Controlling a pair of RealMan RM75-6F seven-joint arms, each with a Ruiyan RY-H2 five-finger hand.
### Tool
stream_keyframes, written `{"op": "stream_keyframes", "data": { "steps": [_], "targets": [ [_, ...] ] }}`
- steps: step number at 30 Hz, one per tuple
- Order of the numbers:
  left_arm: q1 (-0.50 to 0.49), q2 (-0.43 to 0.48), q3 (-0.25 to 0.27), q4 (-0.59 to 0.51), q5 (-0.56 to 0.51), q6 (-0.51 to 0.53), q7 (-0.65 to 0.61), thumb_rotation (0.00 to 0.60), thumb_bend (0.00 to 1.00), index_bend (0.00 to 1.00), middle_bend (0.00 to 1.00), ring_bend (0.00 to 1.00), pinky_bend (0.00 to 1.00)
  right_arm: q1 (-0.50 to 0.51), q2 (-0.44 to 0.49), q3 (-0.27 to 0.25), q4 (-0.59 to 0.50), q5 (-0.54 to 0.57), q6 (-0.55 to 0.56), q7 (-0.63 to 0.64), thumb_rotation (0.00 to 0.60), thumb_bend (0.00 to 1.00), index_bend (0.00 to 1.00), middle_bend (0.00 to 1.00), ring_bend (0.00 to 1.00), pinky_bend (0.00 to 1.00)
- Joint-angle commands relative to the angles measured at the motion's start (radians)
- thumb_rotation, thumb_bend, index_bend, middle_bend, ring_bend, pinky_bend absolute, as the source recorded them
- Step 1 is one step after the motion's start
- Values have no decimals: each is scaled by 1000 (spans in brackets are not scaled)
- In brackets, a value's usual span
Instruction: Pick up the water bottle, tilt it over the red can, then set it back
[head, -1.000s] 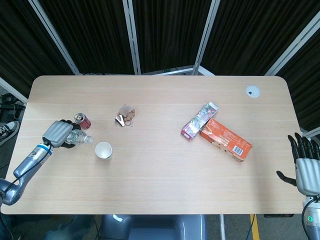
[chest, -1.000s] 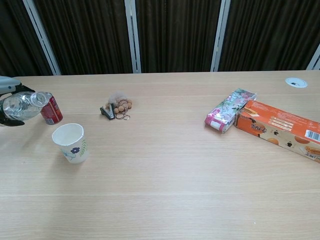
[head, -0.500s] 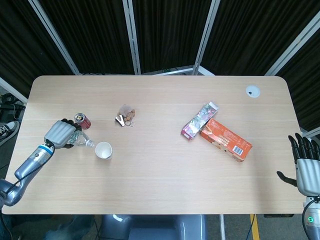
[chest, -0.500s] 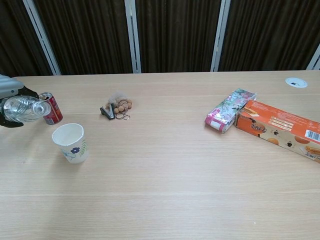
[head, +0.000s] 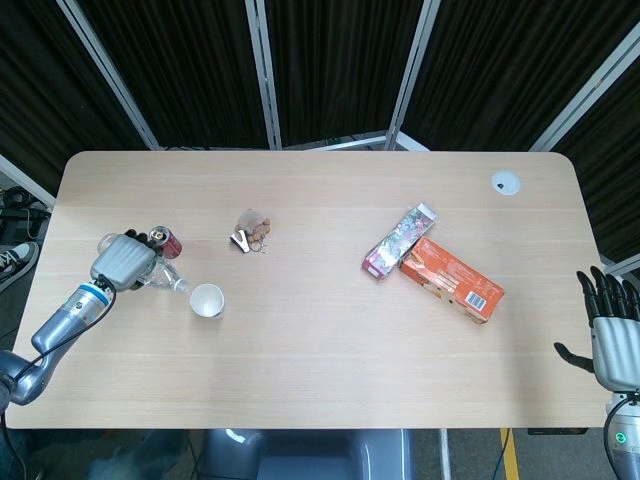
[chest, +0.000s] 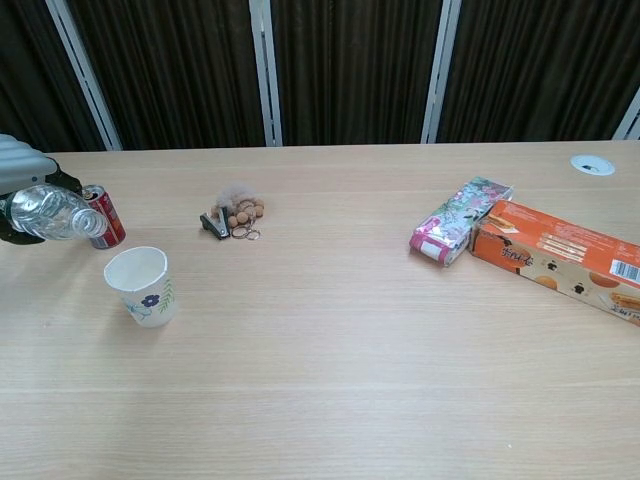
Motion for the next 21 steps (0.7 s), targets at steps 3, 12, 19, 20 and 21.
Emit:
{"op": "stream_keyframes", "data": {
  "steps": [3,12,19,20,21],
  "targets": [
    [-11,2,-6,-23,-10,-10,54,600,472,475,438,307,351,0,1,1,-1,1,0,1,600,0,0,0,0,0],
    [-15,5,-10,-37,-24,-16,98,600,472,475,438,307,351,1,0,2,2,5,-3,3,600,0,0,0,0,0],
    [-16,5,-8,-37,-24,-12,106,600,472,474,439,307,351,1,1,2,3,7,-4,4,600,0,0,0,0,0],
    [-15,4,-6,-35,-22,-9,100,600,474,474,439,307,352,1,1,2,3,7,-5,3,600,0,0,0,0,0],
    [-13,3,-4,-33,-19,-3,92,600,474,474,439,307,352,1,0,1,4,7,-5,3,600,0,0,0,0,0]
  ]
}}
